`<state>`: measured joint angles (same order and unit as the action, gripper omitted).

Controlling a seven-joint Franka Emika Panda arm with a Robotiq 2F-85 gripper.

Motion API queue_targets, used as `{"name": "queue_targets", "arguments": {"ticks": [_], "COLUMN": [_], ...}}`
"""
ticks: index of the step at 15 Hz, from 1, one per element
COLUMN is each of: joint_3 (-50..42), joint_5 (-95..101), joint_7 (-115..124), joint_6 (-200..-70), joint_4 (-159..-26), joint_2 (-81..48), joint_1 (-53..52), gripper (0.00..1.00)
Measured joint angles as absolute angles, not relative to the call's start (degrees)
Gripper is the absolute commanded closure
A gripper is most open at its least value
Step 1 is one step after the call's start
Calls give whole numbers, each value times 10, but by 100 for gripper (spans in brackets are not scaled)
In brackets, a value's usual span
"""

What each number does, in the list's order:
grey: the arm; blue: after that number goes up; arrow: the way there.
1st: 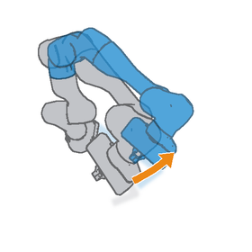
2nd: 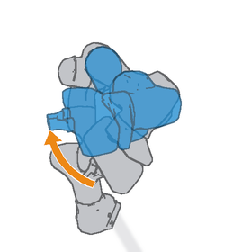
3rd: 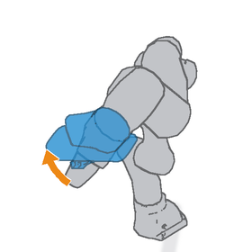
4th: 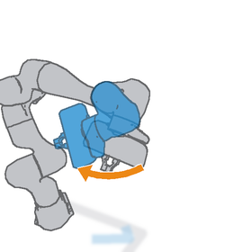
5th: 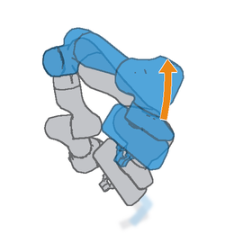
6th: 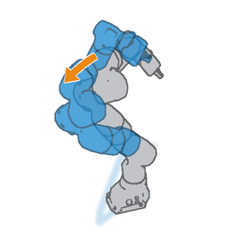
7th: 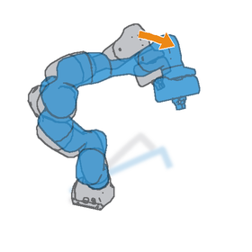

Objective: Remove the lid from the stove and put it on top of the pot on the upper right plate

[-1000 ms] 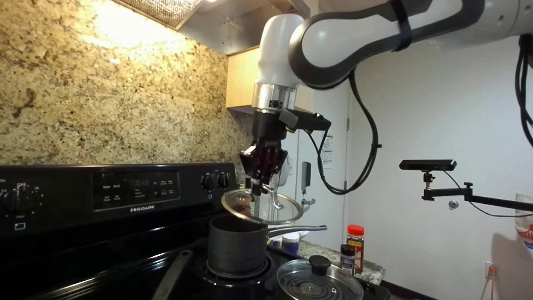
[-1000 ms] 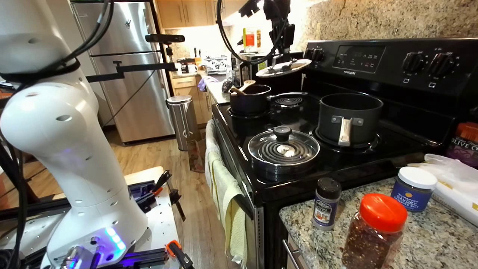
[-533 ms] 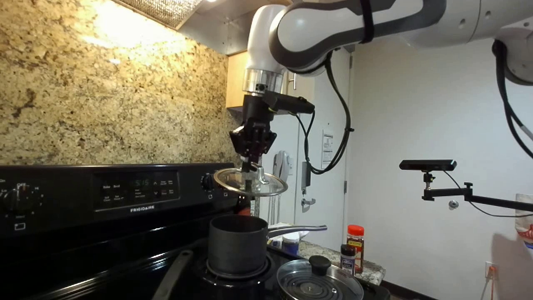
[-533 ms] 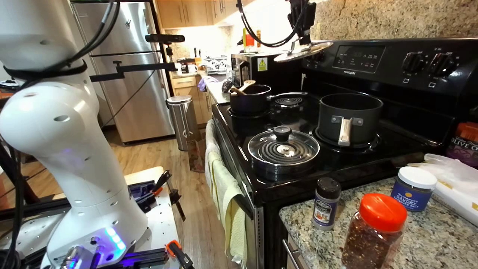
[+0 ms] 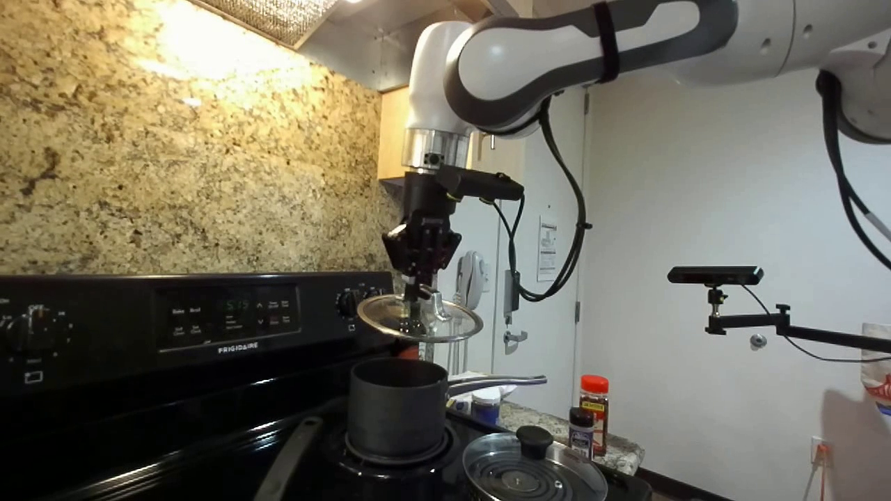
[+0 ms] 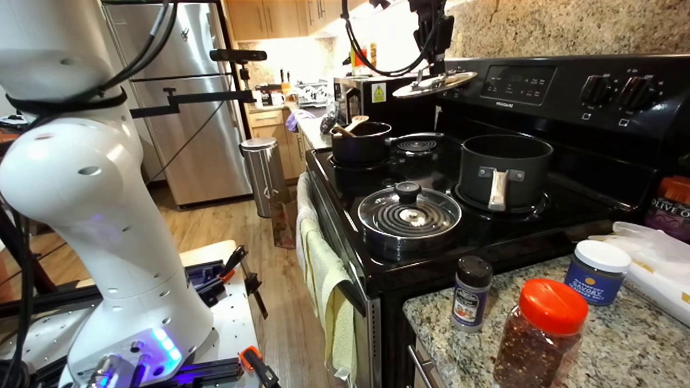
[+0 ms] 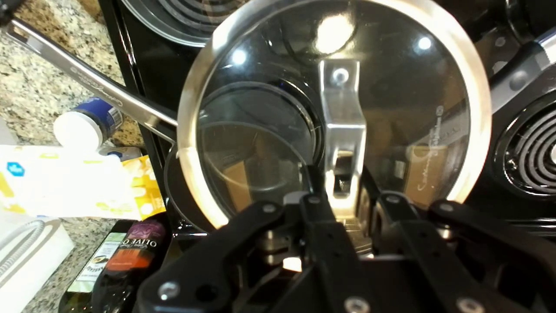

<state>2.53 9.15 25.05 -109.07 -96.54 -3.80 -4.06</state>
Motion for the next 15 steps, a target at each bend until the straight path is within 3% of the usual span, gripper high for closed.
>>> {"name": "queue_targets", "arguments": {"ticks": [15], "joint_3": [-22], "joint_5": [83], "joint_7": [252], "joint_6": [-1095], "joint_4": [-852], "joint_2": [-172], "joint_1": [-30], "gripper": [95]}}
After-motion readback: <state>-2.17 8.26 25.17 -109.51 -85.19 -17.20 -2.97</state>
